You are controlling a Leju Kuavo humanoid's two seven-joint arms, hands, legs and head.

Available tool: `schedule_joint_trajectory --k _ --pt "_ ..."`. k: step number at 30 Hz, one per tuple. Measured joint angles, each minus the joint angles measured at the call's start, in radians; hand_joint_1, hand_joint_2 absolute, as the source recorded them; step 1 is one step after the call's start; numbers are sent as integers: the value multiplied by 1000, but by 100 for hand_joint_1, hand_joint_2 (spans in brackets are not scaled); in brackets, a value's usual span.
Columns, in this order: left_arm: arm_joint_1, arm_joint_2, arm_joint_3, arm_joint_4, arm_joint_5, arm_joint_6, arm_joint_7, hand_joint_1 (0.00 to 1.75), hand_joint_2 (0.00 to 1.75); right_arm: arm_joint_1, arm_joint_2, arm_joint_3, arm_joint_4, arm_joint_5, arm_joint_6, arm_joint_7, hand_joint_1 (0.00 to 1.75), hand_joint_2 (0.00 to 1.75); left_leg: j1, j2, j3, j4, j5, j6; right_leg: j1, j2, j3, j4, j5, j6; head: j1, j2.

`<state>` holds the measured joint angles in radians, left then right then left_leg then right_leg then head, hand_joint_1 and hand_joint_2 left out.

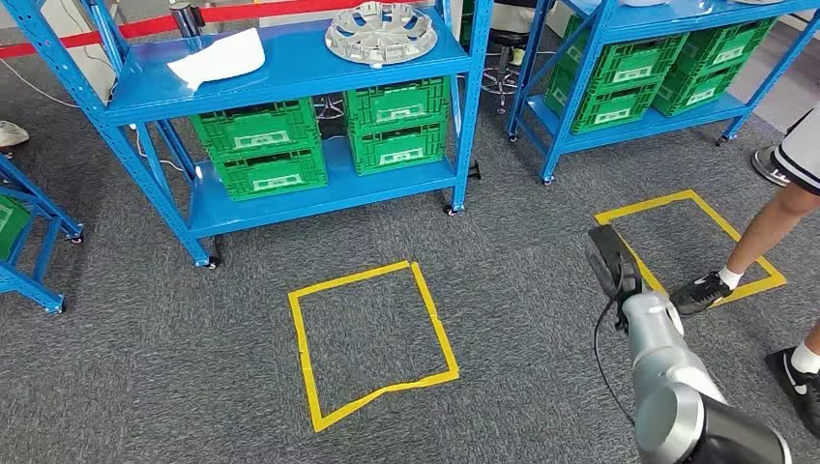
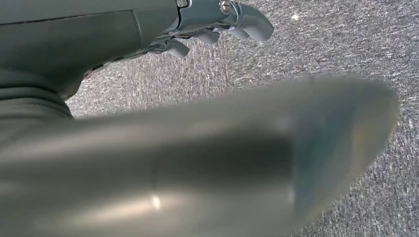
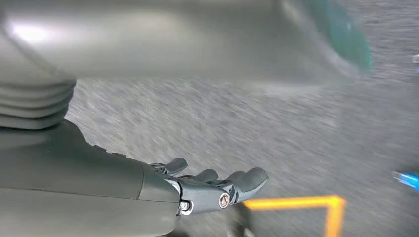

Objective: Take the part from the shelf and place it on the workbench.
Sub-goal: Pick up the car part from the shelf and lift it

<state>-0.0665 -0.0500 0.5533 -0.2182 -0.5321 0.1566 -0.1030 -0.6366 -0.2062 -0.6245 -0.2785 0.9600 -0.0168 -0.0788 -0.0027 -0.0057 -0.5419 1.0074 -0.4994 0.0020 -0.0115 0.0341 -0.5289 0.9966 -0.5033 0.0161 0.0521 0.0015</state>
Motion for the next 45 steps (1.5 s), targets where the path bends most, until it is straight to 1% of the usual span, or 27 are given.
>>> schedule_joint_trajectory --k 2,5,8,15,21,24,27,32,36,38,39,40,41,43,44,45 --pt "-1 0 2 1 -3 1 2 0 0 -31 0 13 0 15 0 6 0 0 0 -1 0 0 0 0 0 0 0 0 0 0 0 0" --pt "-3 0 10 5 -12 2 10 0 0 -123 6 55 0 65 1 22 0 0 0 -2 -1 0 1 0 0 -2 0 1 0 0 0 0" --pt "-3 0 13 8 -19 2 18 0 0 -207 27 108 -1 117 10 37 0 0 0 -2 -1 0 2 -1 0 -2 -1 2 0 0 0 0" --pt "-6 -3 20 13 -40 -4 37 0 0 -368 114 260 -10 242 34 64 0 0 0 -4 2 0 4 -3 0 -2 -4 4 1 -2 0 0" --pt "-17 -10 20 15 -63 -28 45 0 0 -455 196 408 -18 352 73 68 0 0 0 -5 1 0 5 -3 0 -3 -5 5 1 -2 0 0" --pt "-25 -16 21 16 -77 -40 48 0 0 -474 225 494 -26 407 86 72 0 0 0 -5 1 0 5 -4 0 -3 -5 5 1 -2 0 0" --pt "-28 -21 20 17 -90 -47 50 0 0 -475 241 586 -37 461 81 82 0 0 0 -5 1 0 6 -4 0 -3 -6 5 2 -3 0 0" --pt "-29 -25 21 19 -102 -51 58 0 0 -445 246 741 -49 531 29 104 0 0 -2 -5 -1 3 5 -3 -2 -2 -7 4 3 -2 0 0" --pt "-26 -25 27 20 -103 -52 63 0 0 -397 247 866 -59 568 -20 119 0 0 -5 -5 -7 6 3 3 -6 -2 -10 3 8 4 0 0" --pt "-22 -24 32 21 -101 -52 64 0 0 -371 246 926 -69 580 -41 120 0 0 -3 -2 -5 -2 2 12 -6 -1 -14 14 17 11 0 0" --pt "-20 -25 34 21 -100 -52 63 0 0 -360 245 953 -74 584 -50 120 0 0 0 0 0 -9 1 18 -5 -3 -20 27 19 14 1 0" --pt "-19 -25 37 21 -99 -52 62 0 0 -351 244 980 -79 588 -59 120 0 0 3 2 6 -14 0 23 -5 -8 -36 52 12 17 4 0" --pt "-17 -26 40 22 -98 -51 61 0 0 -344 243 1005 -85 590 -68 120 0 0 5 4 13 -17 0 26 -5 -13 -61 92 -5 18 5 0" --pt "-14 -26 43 22 -96 -52 58 0 0 -332 242 1049 -95 591 -80 123 0 0 6 8 17 -18 -4 29 -7 -20 -140 211 -53 23 8 0" --pt "-13 -26 44 22 -96 -52 56 0 0 -323 241 1067 -98 591 -83 126 0 0 7 9 20 -18 -8 28 -9 -20 -181 268 -69 26 8 0" --pt "-11 -27 45 22 -96 -53 55 0 0 -314 241 1080 -100 590 -82 129 0 0 9 9 24 -18 -12 25 -11 -21 -210 296 -66 30 8 0"
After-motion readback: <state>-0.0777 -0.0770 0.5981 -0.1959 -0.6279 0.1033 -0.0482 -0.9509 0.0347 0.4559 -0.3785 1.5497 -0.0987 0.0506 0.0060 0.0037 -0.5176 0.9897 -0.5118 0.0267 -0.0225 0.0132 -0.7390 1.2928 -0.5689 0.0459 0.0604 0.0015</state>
